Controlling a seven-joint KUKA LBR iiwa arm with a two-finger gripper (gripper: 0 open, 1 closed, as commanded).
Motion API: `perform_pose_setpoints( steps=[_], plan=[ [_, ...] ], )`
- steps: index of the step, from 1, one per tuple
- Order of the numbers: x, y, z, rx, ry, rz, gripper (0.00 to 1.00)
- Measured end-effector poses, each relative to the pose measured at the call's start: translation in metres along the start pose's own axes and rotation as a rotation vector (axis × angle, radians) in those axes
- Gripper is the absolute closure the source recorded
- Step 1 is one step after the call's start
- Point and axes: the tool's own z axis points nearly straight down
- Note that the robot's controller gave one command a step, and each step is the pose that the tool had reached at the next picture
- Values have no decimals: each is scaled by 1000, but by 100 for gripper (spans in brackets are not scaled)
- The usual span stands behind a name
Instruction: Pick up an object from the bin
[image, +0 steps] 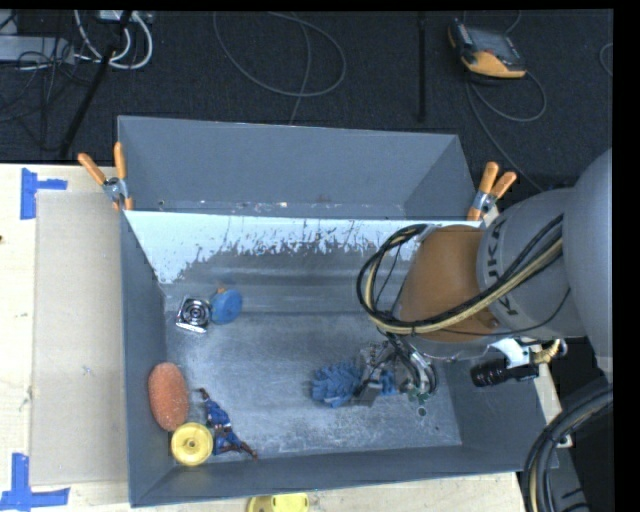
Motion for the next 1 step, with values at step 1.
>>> perform_pose_setpoints(
  steps=[1],
  plan=[
    [0, 0, 0, 0, 0, -1, 100]
  ],
)
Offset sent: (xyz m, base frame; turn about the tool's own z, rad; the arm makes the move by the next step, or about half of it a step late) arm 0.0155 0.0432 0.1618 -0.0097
